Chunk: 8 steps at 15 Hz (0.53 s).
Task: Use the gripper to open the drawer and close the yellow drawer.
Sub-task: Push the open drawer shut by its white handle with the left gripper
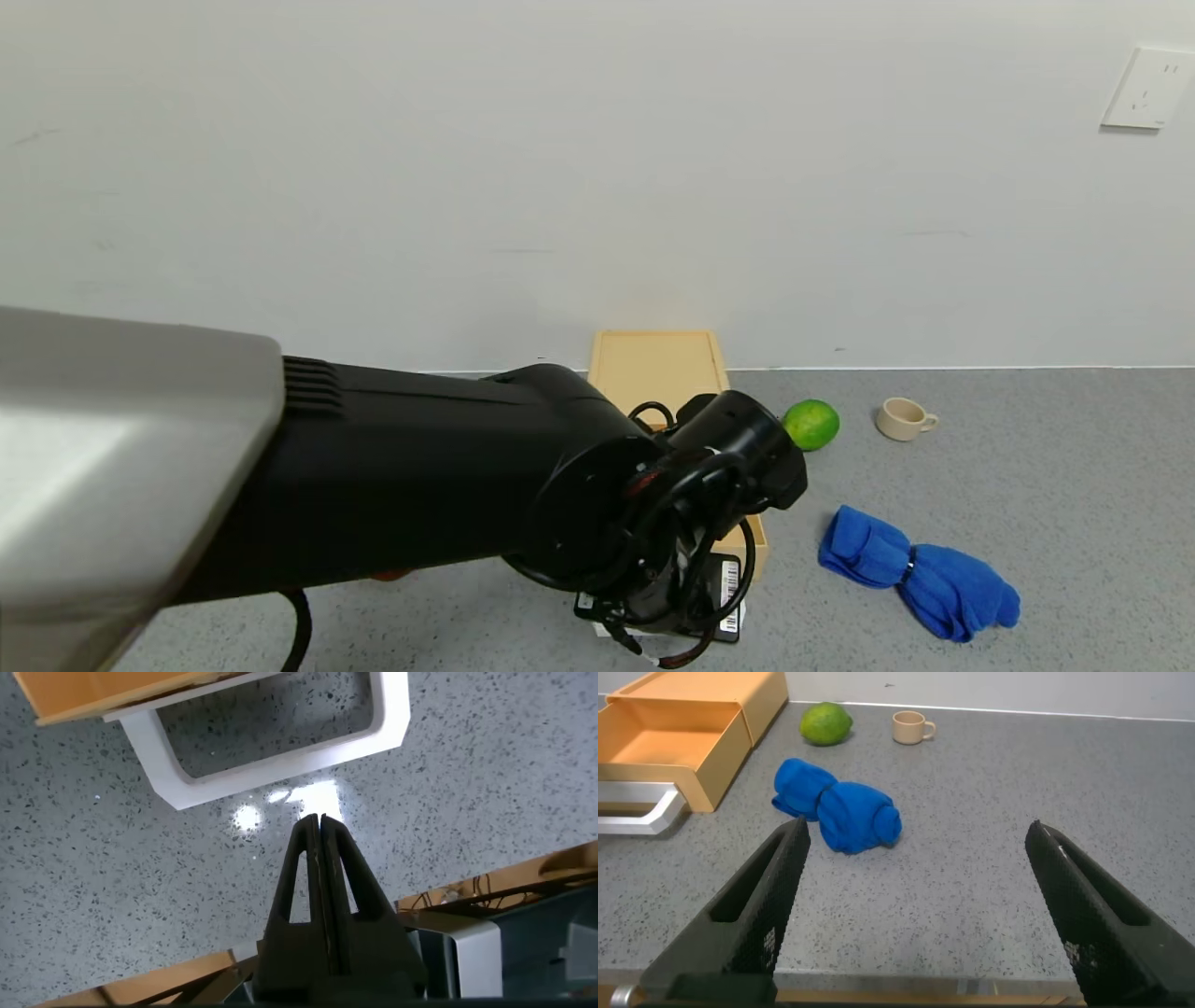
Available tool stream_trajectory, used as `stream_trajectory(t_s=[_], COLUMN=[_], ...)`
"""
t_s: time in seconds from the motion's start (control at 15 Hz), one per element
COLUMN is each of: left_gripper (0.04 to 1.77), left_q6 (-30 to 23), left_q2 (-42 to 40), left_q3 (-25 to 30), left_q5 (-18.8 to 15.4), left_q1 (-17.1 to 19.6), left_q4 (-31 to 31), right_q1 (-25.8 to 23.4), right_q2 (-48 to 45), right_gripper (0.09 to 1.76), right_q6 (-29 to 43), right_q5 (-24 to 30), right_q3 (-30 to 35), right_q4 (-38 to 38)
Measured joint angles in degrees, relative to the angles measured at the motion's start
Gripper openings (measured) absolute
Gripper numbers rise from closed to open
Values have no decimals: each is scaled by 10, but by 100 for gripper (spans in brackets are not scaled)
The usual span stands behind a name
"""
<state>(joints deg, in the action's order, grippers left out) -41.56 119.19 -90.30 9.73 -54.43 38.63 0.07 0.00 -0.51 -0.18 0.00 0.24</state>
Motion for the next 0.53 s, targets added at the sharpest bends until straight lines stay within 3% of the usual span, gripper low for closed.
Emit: stream_trajectory(t_s=[0.53], left_gripper=[11], left_q6=[-37], left_q2=[56], left_q3=[-42], left_q5=[1], left_q1=[26], left_q4=[3], right_q1=[0], right_q2=[0], right_gripper=[170], right_q6=[0], right_q5=[0], right_q3=[0], right_q4=[0])
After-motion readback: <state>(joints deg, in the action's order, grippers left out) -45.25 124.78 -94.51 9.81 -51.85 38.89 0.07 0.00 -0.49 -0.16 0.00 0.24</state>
